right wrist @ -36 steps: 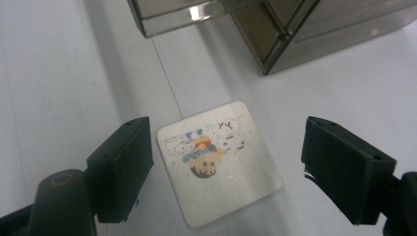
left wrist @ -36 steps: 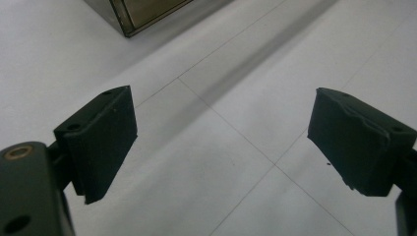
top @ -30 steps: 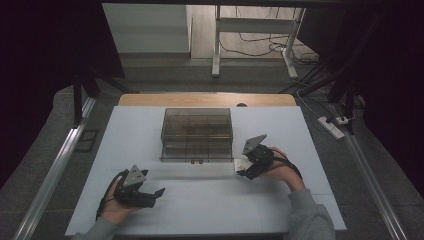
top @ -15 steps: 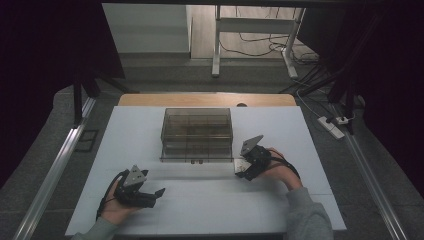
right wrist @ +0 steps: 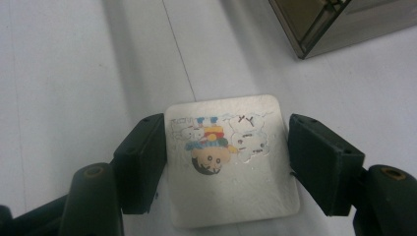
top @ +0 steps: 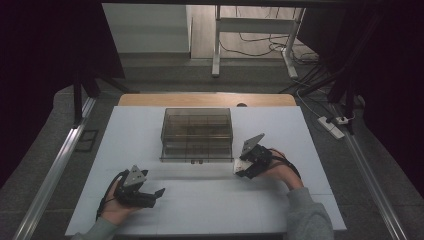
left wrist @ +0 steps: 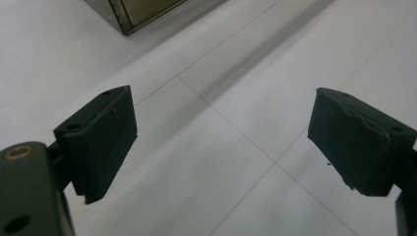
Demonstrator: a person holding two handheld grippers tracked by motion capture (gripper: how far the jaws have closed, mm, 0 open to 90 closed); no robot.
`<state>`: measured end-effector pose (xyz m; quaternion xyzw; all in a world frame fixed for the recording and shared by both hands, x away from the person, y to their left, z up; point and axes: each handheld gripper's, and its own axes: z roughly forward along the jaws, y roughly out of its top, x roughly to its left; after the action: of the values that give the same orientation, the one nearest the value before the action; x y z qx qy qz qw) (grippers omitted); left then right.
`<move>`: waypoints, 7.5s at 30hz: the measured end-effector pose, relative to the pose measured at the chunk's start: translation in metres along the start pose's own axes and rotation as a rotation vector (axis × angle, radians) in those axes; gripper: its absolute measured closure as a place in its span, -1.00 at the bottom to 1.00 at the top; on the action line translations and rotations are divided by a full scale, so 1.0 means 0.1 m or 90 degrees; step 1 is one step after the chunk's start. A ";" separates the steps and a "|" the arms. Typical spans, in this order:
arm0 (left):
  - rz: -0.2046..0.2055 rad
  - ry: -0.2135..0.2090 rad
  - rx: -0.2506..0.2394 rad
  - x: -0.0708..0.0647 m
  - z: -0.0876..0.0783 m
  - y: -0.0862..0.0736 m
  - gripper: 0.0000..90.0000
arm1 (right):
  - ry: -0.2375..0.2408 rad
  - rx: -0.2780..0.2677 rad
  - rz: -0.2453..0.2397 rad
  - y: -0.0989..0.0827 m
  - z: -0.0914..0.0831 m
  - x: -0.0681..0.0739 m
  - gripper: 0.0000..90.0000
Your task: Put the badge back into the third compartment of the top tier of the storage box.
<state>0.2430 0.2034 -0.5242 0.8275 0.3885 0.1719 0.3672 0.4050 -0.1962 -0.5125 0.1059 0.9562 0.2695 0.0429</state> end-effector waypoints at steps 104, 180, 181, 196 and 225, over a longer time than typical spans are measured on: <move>0.004 0.001 -0.003 0.00 -0.01 0.00 -0.74 | -0.107 -0.339 0.122 0.36 -0.71 0.32 -0.27; 0.008 -0.002 0.007 0.00 0.00 0.00 -0.75 | -0.100 -0.320 0.091 0.72 -0.38 0.28 -0.36; 0.007 -0.002 0.007 0.00 0.00 0.00 -0.75 | -0.099 -0.321 0.093 0.72 -0.38 0.28 -0.36; 0.005 -0.001 0.004 0.00 -0.01 0.00 -0.75 | -0.102 -0.322 0.088 0.68 -0.41 0.38 -0.34; 0.003 0.002 0.002 0.00 -0.02 -0.01 -0.75 | -0.097 -0.331 0.080 0.68 -0.42 0.64 -0.28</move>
<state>0.2421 0.2048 -0.5235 0.8287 0.3872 0.1734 0.3650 0.3489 -0.1462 -0.4431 0.1703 0.8405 0.4992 0.1240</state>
